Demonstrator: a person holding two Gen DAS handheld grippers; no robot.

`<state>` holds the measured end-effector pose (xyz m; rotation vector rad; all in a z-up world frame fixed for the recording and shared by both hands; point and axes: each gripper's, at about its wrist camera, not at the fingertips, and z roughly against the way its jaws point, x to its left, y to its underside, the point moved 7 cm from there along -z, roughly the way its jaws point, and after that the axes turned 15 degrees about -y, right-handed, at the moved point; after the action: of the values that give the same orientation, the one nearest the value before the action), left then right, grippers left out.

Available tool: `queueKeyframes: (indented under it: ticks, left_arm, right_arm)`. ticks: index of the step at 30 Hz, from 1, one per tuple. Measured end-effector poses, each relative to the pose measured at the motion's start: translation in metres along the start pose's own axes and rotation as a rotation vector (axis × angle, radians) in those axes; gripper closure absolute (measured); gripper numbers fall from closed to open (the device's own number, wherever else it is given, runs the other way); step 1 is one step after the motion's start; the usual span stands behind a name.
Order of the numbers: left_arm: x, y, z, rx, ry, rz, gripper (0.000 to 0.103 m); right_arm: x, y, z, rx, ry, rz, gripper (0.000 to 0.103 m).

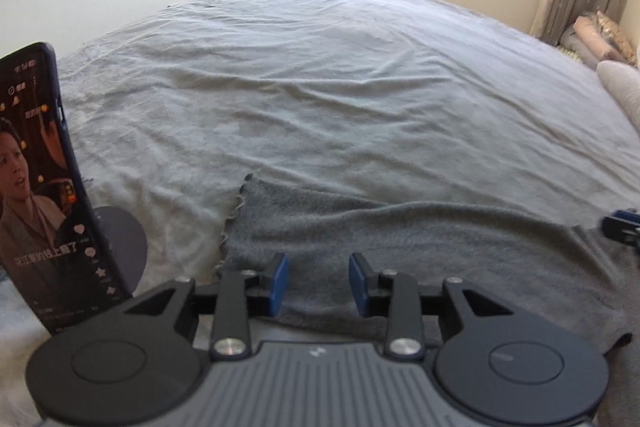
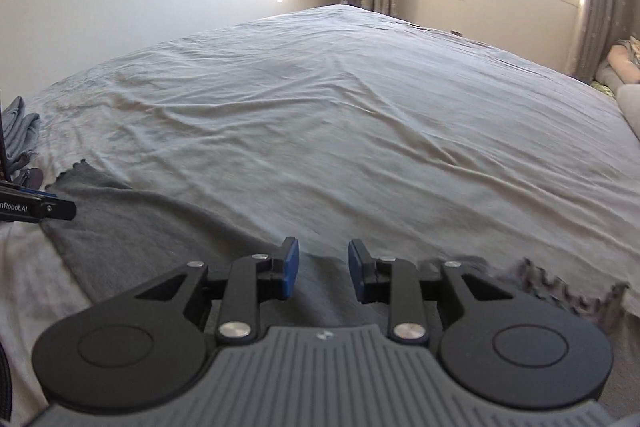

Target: Fold clothes

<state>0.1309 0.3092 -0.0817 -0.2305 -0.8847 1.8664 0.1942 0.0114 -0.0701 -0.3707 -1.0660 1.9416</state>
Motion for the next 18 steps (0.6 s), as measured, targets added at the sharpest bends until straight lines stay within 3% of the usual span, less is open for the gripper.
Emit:
queueKeyframes:
  ticks: [3, 5, 8, 13, 15, 18]
  left_arm:
    - [0.004, 0.000, -0.002, -0.001, -0.066, -0.005, 0.060]
    - [0.003, -0.002, 0.003, -0.016, -0.063, 0.012, 0.060]
    - [-0.009, -0.005, 0.016, -0.043, 0.005, 0.032, 0.059]
    - [-0.033, -0.013, 0.024, -0.143, 0.185, 0.095, 0.053]
    - [-0.039, -0.014, 0.011, -0.120, 0.211, 0.138, 0.053]
    - [-0.037, -0.010, -0.012, -0.121, 0.173, 0.185, 0.060]
  right_arm:
    - [-0.039, 0.028, 0.041, 0.006, 0.091, -0.091, 0.070]
    - [-0.058, 0.046, 0.069, -0.001, 0.139, -0.147, 0.069]
    - [-0.078, 0.070, 0.111, -0.016, 0.211, -0.195, 0.066]
    - [-0.097, 0.106, 0.166, -0.033, 0.275, -0.281, 0.063]
    - [-0.100, 0.116, 0.183, -0.039, 0.297, -0.287, 0.063]
    - [-0.103, 0.126, 0.209, -0.059, 0.316, -0.299, 0.063]
